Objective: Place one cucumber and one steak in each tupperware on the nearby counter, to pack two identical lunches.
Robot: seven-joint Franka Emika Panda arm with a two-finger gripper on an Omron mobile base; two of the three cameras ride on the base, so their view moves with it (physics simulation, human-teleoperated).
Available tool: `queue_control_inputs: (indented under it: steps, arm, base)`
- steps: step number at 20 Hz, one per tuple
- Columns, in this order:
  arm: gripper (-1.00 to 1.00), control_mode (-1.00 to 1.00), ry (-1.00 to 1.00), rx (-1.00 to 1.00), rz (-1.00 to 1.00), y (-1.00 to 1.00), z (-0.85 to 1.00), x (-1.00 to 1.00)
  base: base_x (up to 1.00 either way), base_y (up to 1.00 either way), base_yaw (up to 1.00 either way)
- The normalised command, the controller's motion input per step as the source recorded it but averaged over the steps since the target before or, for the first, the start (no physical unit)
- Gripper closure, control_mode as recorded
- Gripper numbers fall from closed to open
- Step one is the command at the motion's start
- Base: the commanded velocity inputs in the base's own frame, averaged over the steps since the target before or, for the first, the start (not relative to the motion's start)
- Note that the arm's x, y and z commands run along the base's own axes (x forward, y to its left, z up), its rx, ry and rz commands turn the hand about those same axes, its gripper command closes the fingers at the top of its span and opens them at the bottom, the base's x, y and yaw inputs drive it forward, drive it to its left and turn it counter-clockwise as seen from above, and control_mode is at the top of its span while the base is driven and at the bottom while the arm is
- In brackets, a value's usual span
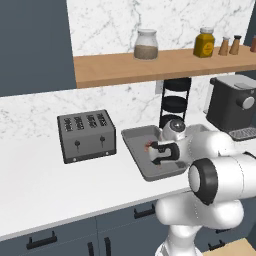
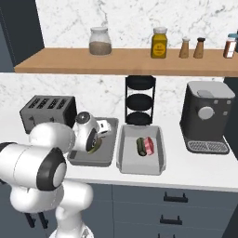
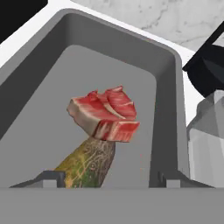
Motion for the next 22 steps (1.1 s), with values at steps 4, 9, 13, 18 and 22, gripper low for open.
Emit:
queue_control_inputs:
  steps: [4,9,13,18,22]
  arm:
    - [-1.00,-1.00,-0.16,0.02,-0.08,0.00,0.92,-0.14]
    - [-1.00,-1.00,-0.32,0.00,-0.07,0.05,1.00,-0.77]
    - [-1.00,-1.00,-0.47,0.04,-0.12,-0.04,1.00,-1.00]
    - [-1.00,-1.00,-0.62,0.13,-0.02,-0.76,1.00,-1.00]
    - [-1.00,-1.00,-0.60,0.22,0.00,-1.00,0.94,-1.00]
  base:
    - [0.00,0.00,0.00]
    - [0.00,0.00,0.00]
    - [0.00,0.00,0.00]
    - [0.00,0.00,0.00]
    - [0.00,0.00,0.00]
